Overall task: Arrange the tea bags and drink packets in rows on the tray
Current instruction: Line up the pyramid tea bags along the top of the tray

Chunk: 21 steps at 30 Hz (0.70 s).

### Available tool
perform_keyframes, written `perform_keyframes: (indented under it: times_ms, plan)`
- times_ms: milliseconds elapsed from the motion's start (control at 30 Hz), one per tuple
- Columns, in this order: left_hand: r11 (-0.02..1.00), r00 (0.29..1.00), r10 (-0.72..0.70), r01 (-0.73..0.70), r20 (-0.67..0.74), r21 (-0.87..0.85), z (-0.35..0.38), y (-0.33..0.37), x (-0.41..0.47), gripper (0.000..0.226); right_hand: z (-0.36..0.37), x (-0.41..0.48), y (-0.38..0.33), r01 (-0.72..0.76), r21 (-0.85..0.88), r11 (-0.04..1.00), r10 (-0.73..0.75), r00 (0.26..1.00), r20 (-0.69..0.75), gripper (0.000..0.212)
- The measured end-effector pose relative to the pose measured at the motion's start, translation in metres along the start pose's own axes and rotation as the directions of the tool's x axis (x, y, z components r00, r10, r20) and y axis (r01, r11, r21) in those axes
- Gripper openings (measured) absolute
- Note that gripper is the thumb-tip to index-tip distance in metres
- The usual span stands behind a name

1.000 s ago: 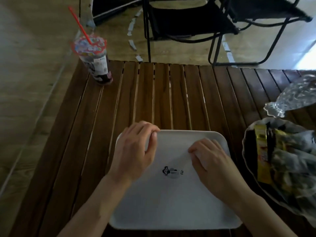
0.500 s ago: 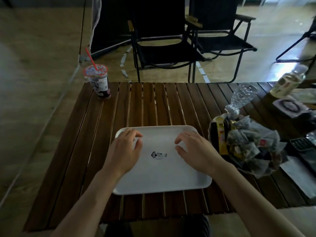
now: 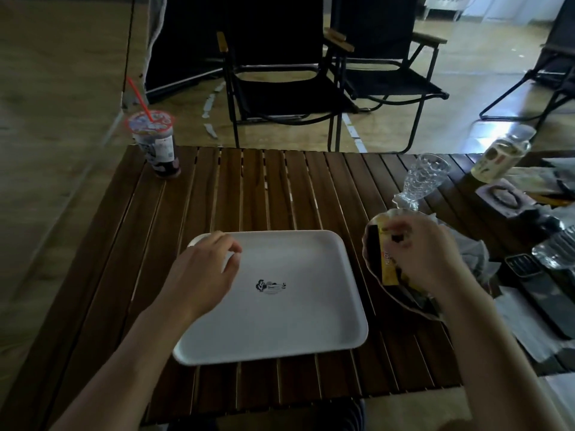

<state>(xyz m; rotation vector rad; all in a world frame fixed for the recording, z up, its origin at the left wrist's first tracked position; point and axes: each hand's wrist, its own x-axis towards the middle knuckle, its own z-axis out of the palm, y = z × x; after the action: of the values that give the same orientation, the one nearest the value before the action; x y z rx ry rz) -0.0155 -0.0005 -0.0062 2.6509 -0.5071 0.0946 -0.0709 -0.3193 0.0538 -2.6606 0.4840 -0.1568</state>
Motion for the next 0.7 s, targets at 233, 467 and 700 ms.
perform_keyframes:
  times_ms: [233,467,700]
  plan:
    - [1.000,1.000,-0.013,0.013,0.020,0.000,-0.001,0.004,0.000,0.010,-0.012,0.006,0.033,-0.206,-0.067,0.976,0.207,0.978,0.004,0.020]
    - [1.000,1.000,-0.016,0.016,0.023,0.009,0.002,-0.001,0.001,0.011,-0.019,-0.001,0.024,-0.030,0.026,0.999,0.036,0.973,-0.230,0.014]
    - [0.999,0.999,-0.041,0.041,0.006,-0.001,-0.001,-0.007,0.004,0.011,0.008,0.001,-0.004,0.245,0.081,0.966,-0.211,0.932,-0.296,0.010]
